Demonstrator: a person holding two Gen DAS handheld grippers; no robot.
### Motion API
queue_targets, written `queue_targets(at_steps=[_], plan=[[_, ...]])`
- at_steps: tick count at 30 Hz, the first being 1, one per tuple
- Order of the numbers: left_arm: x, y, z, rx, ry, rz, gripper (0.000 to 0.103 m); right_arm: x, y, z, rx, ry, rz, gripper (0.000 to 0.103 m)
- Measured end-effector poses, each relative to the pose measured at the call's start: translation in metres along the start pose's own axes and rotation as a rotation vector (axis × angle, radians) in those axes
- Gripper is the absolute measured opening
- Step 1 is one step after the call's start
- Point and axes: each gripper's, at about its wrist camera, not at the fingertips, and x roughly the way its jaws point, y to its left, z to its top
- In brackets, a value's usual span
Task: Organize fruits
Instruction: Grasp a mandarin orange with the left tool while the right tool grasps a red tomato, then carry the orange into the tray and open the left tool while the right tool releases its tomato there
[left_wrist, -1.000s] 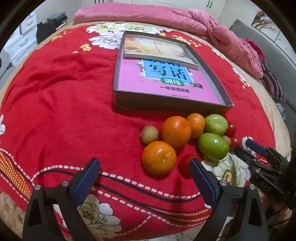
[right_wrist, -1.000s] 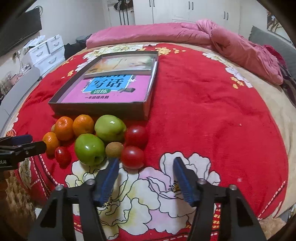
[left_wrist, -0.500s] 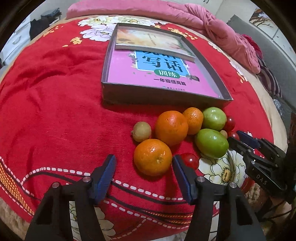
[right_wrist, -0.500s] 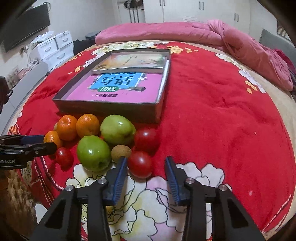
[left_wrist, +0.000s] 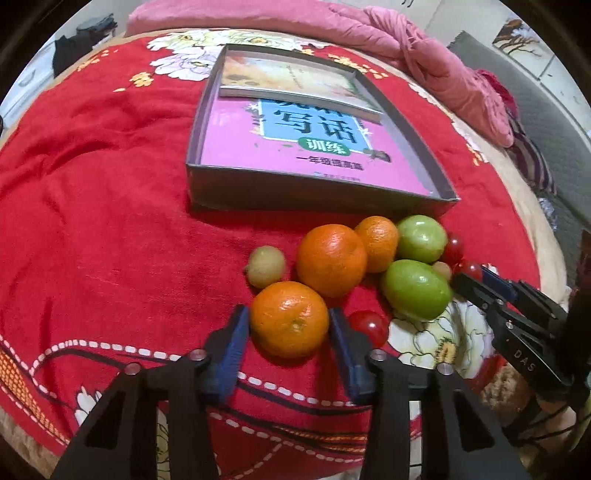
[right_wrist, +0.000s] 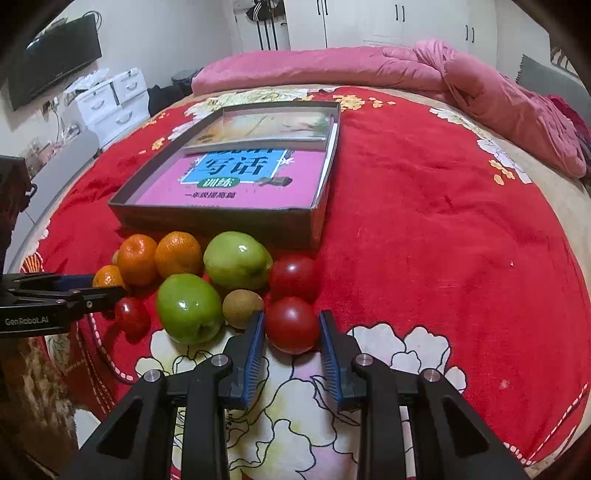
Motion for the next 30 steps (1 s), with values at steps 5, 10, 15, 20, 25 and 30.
queue_targets(at_steps=[5,10,15,20,25,30], plan=[[-0.003,0.002,-0.001,-0.005,-0.004,-0.023,0.044,-0.009,0.000,0.001,0.014,-0.040,0.021,0.030],[-0.015,0.001,-0.002,0.004,-0.024,-0.031,0.044,-0.017,-0.001,0.004,0.033,-0.076,0.036,0.030],[-0.031,0.004,0.000,-0.007,-0.050,-0.041,0.044,-0.026,-0.002,0.007,0.041,-0.117,0.052,0.030],[-0.050,0.007,0.012,-0.023,-0.109,-0.036,0.044,-0.032,0.002,0.014,0.036,-0.146,0.068,0.030],[-0.061,0.009,0.031,-0.040,-0.158,-0.017,0.044,-0.036,0.007,0.025,0.030,-0.177,0.091,0.030],[-0.063,0.008,0.050,-0.041,-0.185,-0.003,0.044,-0.036,0.014,0.040,0.018,-0.209,0.103,0.030]])
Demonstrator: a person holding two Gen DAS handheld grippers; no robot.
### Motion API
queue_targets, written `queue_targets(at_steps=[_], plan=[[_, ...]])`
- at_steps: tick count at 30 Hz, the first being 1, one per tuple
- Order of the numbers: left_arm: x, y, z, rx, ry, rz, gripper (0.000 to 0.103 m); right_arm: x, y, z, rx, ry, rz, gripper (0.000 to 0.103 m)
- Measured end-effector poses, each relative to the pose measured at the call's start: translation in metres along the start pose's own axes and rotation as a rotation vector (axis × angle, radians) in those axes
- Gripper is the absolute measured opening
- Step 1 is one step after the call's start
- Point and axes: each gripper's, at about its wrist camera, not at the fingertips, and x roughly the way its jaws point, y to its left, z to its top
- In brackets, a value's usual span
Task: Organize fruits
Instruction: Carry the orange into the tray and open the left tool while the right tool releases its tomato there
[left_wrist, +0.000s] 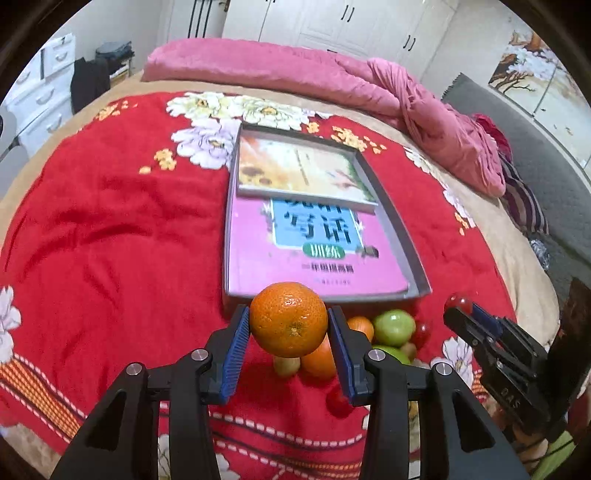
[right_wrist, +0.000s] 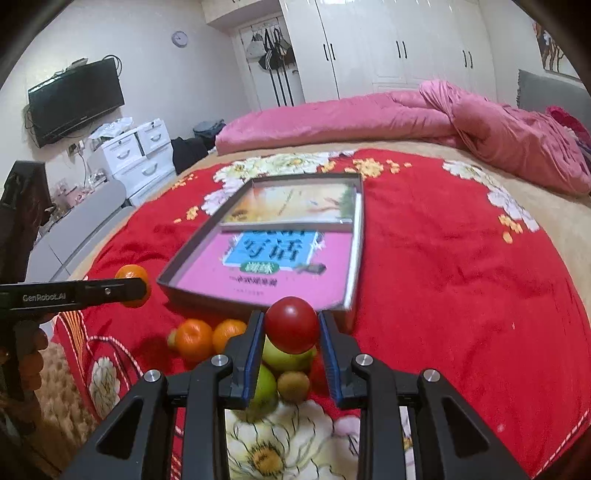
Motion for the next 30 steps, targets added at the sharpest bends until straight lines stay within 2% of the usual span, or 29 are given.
queue_targets(at_steps=[14,30], plan=[[0.045,-0.009,0.028,0.002,0.025,0.041,0.044,0.032,0.001,0.024,-0.005,0.002,-0.009,0.030],[0.084,-0.021,0.032,0.032,0.098,0.067,0.044,0.060,-0.011,0.024,0.013,0.054,-0.003,0.030]])
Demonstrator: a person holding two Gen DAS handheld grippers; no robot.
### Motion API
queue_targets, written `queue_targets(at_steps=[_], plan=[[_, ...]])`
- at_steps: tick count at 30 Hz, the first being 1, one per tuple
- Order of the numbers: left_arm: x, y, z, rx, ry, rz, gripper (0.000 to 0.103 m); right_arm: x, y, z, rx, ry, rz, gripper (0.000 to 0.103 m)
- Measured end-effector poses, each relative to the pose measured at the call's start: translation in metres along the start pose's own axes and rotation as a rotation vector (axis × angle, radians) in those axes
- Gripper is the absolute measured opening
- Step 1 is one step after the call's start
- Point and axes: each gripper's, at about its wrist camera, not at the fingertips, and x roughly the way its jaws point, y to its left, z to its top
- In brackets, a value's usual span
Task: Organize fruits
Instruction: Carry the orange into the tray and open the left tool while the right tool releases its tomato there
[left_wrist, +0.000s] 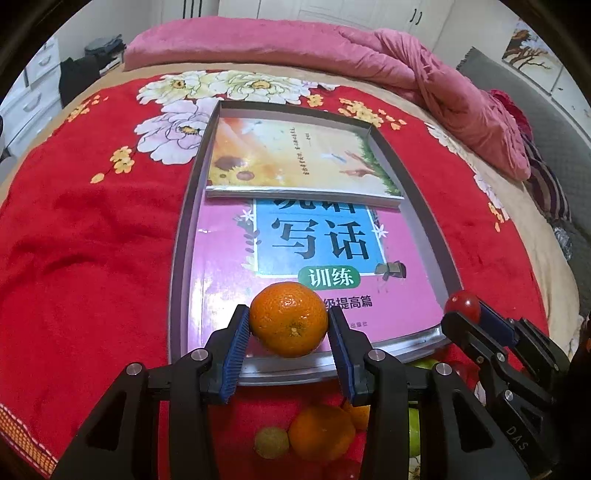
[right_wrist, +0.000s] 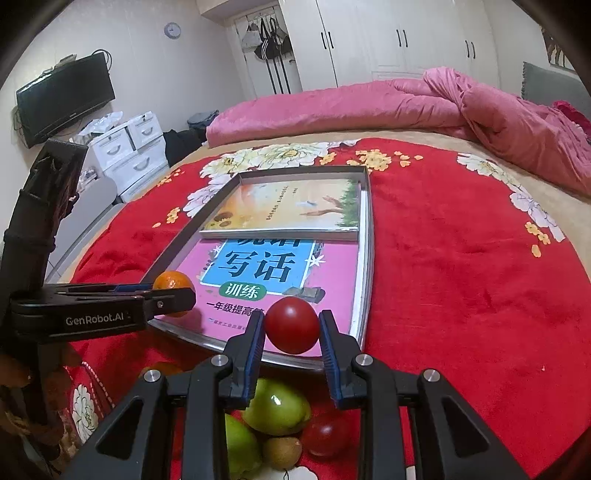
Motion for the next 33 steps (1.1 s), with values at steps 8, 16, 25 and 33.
queue_targets(at_steps=[8,16,25,33], plan=[[0.008,0.004,-0.003,0.000,0.021,0.005,0.044,0.020,0.004,0.000,-0.033,0.045,-0.006,0.030],[0.009,0.004,-0.004,0.004,0.018,0.002,0.044,0.027,0.004,-0.003,-0.026,0.076,0.003,0.030],[0.008,0.005,-0.006,0.007,0.012,-0.014,0.044,0.027,0.003,-0.003,-0.023,0.071,0.013,0.033],[0.004,0.006,-0.006,0.008,0.005,-0.034,0.051,0.011,0.006,-0.001,-0.039,0.012,0.012,0.050]])
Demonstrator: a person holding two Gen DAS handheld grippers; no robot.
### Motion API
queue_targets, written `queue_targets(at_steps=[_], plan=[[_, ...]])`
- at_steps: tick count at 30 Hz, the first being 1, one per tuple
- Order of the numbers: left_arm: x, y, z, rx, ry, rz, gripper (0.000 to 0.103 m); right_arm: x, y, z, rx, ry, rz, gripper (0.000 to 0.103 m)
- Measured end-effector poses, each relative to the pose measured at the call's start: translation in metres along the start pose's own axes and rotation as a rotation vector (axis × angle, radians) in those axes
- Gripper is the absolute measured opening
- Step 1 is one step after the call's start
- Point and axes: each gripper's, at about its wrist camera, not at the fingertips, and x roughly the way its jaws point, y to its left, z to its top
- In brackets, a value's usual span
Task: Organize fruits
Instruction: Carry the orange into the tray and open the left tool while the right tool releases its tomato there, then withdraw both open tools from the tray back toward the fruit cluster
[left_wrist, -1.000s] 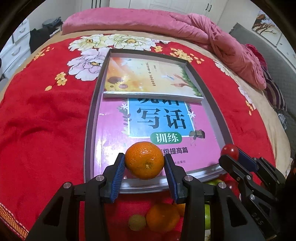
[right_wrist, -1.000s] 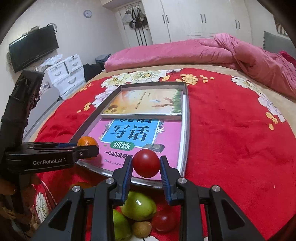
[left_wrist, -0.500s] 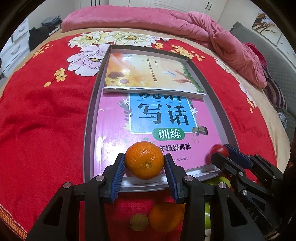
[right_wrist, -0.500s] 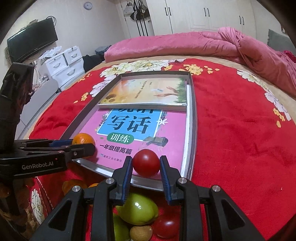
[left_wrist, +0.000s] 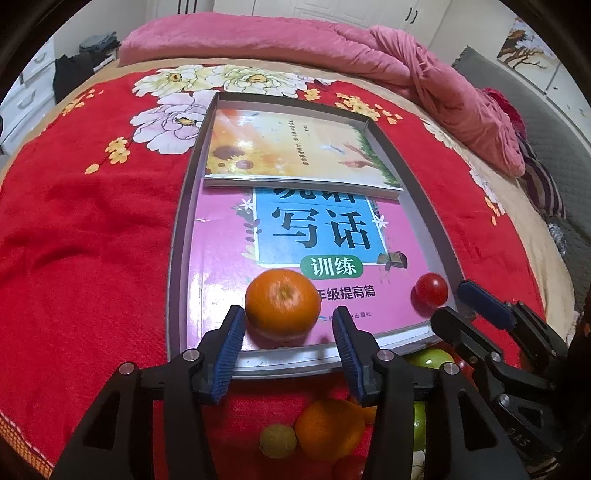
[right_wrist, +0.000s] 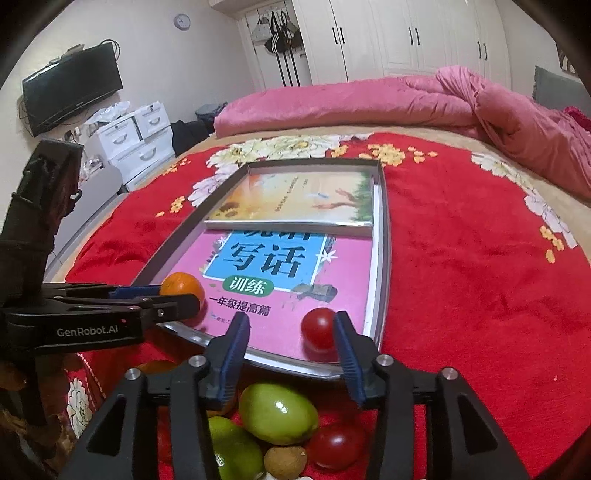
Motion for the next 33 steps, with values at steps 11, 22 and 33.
queue_targets(at_steps=[11,22,33], plan=[[-0.021,0.004,0.001,-0.020,-0.056,-0.036,0.059,-0.020,-0.001,0.000,-0.009,-0.062,-0.019,0.058],[-0.053,0.003,0.002,-0.025,-0.129,-0.066,0.077,-0.038,-0.012,0.001,0.024,-0.106,-0.040,0.068],[-0.071,0.011,-0.006,-0.054,-0.148,-0.056,0.079,-0.058,-0.025,0.002,0.043,-0.161,-0.099,0.078]])
